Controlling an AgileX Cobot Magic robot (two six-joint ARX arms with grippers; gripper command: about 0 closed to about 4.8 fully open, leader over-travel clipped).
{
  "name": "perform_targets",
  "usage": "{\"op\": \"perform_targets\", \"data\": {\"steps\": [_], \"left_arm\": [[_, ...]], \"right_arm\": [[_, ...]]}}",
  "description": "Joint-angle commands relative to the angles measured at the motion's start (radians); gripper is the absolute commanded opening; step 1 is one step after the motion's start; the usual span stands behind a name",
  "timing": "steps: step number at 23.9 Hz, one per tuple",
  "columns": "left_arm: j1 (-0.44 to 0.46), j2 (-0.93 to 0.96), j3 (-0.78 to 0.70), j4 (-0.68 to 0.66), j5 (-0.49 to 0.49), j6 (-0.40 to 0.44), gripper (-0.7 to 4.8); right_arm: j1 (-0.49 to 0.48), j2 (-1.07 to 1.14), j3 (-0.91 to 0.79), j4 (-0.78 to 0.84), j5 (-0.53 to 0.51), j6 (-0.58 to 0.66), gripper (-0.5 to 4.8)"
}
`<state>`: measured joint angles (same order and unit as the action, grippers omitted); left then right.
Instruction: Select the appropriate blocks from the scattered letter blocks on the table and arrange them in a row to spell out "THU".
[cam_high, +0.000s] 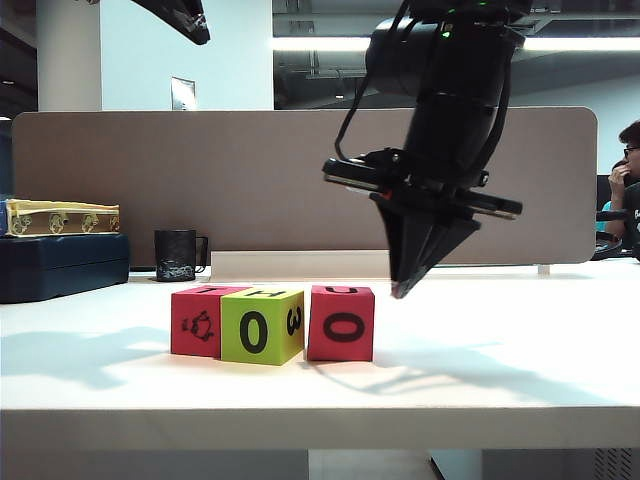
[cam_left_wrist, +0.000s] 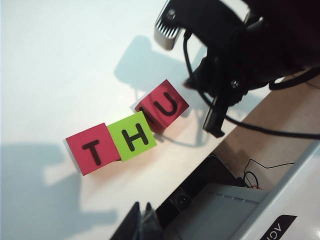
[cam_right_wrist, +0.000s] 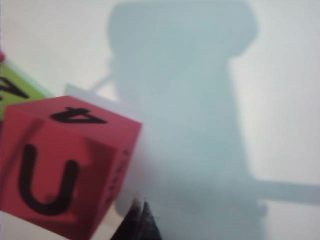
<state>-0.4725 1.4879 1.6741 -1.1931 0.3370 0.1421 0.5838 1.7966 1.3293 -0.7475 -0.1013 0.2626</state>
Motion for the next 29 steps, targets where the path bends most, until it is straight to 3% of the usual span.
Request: {"op": "perform_targets", "data": {"steps": [1,10,29], "left_arm": [[0.0,-0.003,0.004,0.005,0.0,0.004,-0.05],[0.0,-0.003,0.004,0.004,0.0,0.004,-0.05],[0.0,-0.003,0.004,-0.006,0.0,0.004,-0.05]], "right_arm": [[0.011,0.022,0.002,0.026,-0.063,-0.005,-0.05],[0.069,0.047,0.004,0.088,-0.077,-0.005,-0.05],[0.069,0.058,0.006,0.183,-0.085,0.0,-0.05]]}}
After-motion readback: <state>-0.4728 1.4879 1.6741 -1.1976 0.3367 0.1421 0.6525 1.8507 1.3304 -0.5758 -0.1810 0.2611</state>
